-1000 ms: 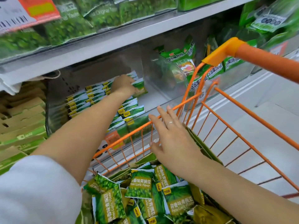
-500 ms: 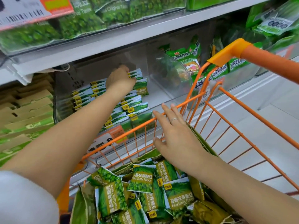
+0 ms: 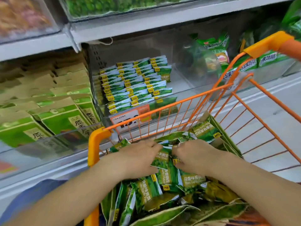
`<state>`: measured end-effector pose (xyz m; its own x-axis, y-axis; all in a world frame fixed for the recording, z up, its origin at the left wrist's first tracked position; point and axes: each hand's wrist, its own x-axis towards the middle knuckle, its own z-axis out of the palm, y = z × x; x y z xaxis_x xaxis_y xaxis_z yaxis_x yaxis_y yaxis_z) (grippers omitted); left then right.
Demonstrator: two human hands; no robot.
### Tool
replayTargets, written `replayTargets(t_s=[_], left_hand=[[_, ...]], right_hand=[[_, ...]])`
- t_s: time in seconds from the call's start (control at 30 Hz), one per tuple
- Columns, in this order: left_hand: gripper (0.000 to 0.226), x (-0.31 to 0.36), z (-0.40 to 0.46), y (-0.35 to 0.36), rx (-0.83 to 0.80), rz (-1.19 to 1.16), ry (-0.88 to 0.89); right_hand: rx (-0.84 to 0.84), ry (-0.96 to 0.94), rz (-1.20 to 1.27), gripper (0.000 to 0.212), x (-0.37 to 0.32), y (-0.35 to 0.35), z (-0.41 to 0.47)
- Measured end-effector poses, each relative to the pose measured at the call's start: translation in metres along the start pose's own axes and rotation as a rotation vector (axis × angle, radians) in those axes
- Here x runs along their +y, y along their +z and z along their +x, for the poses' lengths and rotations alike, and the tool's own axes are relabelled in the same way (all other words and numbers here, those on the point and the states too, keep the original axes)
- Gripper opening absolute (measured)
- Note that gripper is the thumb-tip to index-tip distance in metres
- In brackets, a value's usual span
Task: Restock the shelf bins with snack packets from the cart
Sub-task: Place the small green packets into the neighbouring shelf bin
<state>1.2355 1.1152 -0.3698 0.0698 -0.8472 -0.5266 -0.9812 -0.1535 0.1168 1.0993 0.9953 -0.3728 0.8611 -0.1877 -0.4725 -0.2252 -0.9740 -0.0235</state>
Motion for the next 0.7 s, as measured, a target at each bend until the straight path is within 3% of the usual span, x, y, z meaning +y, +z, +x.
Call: replayTargets(t_s=[0.1,0.23,0.37,0.5,0.6,0.7], left_hand=[[0.081,-0.001,0.013,0.010,0.029,0.121,0.055],[0.088,0.003,0.018,0.013,0.040,0.154,0.004],[0.049,0.001,0.017,0.004,0.079,0.090,-0.028],[0.041,0.007,0.012,0.001,0.138,0.089,0.006],[0.039,0.010,0.011,0.001,0.296,0.192,0.062],[0.047,0.011,0.012,-0.003,0.457,-0.041,0.089]], right_hand=[[-0.018,0.037,0.088,0.030,0.004,0.000,0.002],[0.026,0.110,0.237,0.031,0.006,0.000,0.007],[-0.013,0.250,0.541,0.057,0.010,0.000,0.009],[-0.107,0.412,1.018,0.059,0.010,-0.005,0.010],[-0.065,0.468,1.263,0.064,0.013,-0.012,0.006],[-0.029,0.453,1.482,0.051,0.016,-0.017,0.001]])
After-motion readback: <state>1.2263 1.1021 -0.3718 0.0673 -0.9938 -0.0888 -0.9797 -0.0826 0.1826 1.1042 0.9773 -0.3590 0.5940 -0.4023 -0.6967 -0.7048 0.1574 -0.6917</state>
